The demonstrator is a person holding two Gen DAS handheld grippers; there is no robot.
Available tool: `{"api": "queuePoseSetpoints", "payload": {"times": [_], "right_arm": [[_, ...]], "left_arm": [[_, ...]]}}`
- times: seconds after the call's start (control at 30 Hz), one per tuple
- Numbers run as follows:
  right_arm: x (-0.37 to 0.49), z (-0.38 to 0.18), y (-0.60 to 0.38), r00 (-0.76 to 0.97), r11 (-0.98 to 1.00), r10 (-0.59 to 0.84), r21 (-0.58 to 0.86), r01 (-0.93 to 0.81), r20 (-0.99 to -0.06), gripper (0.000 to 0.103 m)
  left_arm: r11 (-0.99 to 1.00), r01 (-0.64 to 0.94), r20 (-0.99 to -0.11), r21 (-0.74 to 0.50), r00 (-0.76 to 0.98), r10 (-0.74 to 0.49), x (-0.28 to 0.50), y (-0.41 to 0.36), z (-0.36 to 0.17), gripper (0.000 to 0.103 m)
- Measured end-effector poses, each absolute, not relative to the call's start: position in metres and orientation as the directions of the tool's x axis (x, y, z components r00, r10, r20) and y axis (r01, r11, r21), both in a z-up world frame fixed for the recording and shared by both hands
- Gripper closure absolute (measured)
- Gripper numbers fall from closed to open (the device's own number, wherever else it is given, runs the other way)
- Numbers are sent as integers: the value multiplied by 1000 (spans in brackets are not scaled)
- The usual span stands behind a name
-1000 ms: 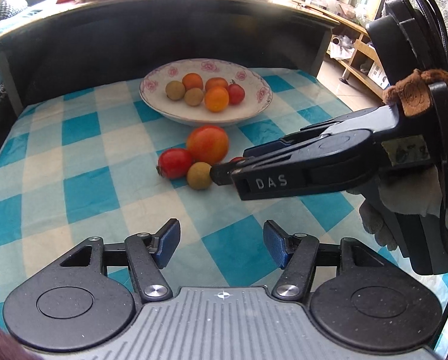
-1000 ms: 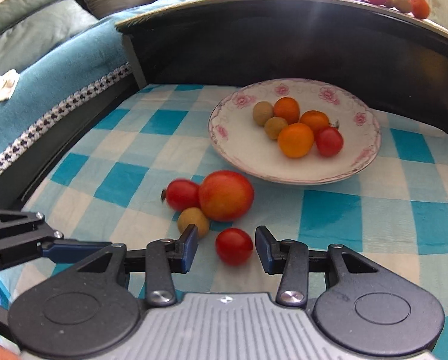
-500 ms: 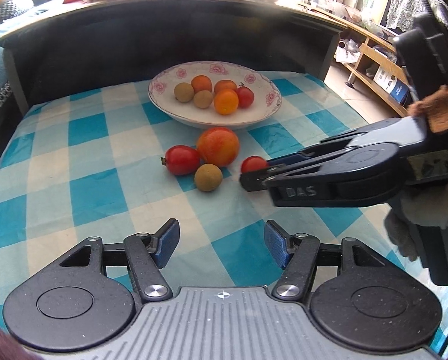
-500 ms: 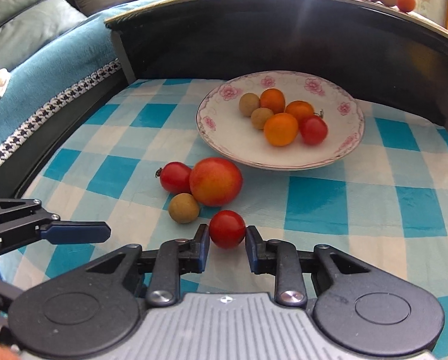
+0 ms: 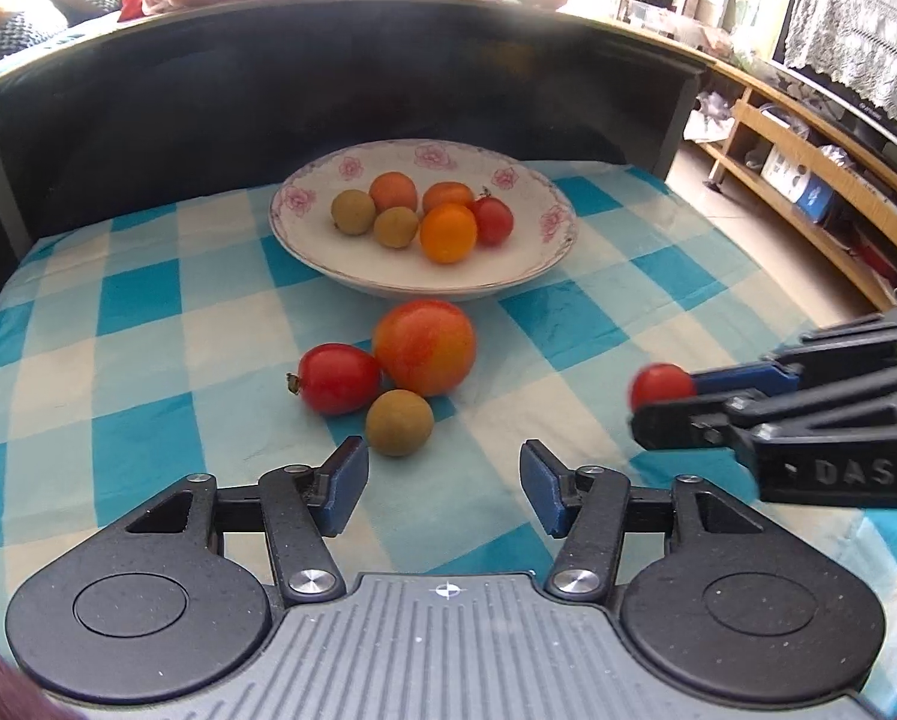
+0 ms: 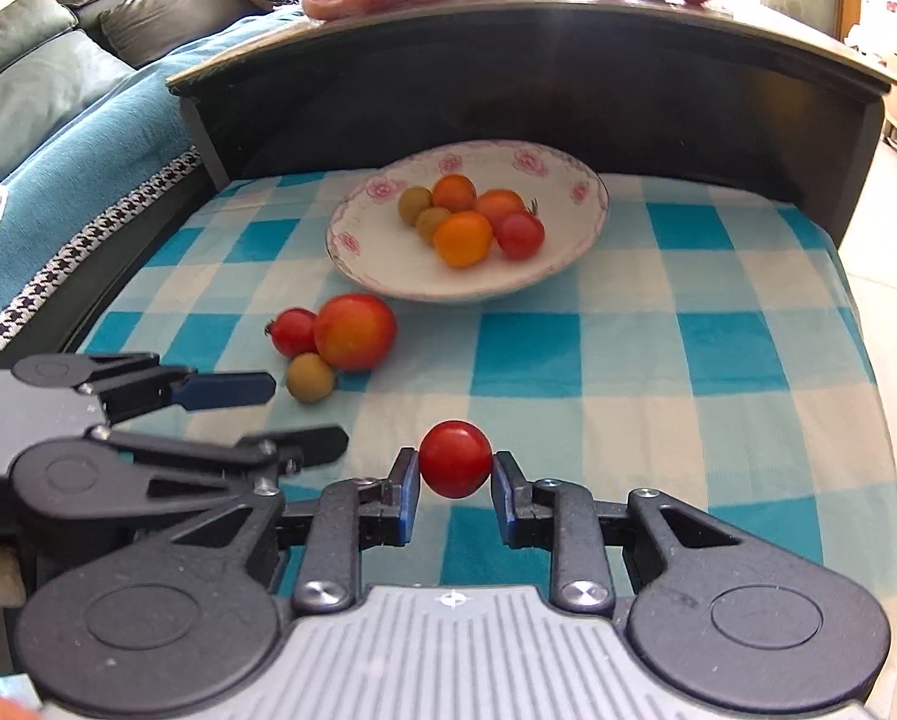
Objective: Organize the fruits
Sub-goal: 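Close the left tool on the yellow-brown fruit while the right tool holds the tomato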
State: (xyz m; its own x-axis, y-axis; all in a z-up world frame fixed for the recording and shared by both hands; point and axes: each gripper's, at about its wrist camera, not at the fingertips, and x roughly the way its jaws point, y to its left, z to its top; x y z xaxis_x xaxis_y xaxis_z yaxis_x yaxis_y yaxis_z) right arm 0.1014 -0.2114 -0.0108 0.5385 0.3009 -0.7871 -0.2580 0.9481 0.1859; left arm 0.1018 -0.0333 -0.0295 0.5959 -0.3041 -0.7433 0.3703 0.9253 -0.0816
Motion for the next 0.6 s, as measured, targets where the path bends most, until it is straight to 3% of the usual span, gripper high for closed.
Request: {"api": "queuePoseSetpoints", "payload": {"times": [0.27, 0.4, 0.6], "right_arm": [[99, -17, -219, 530, 951, 298, 197, -240, -794, 73], [98, -20, -217, 523, 949, 300, 198, -244, -798, 73], [92, -25, -211, 506, 948, 299, 191, -254, -809, 73]], "left_arm": [[941, 332, -743, -72, 612, -273, 117, -39, -34, 52], [941, 333, -740, -57, 619, -263, 115, -40, -37, 65], [933, 358, -752, -49, 601, -270, 106, -35, -33, 67]]}}
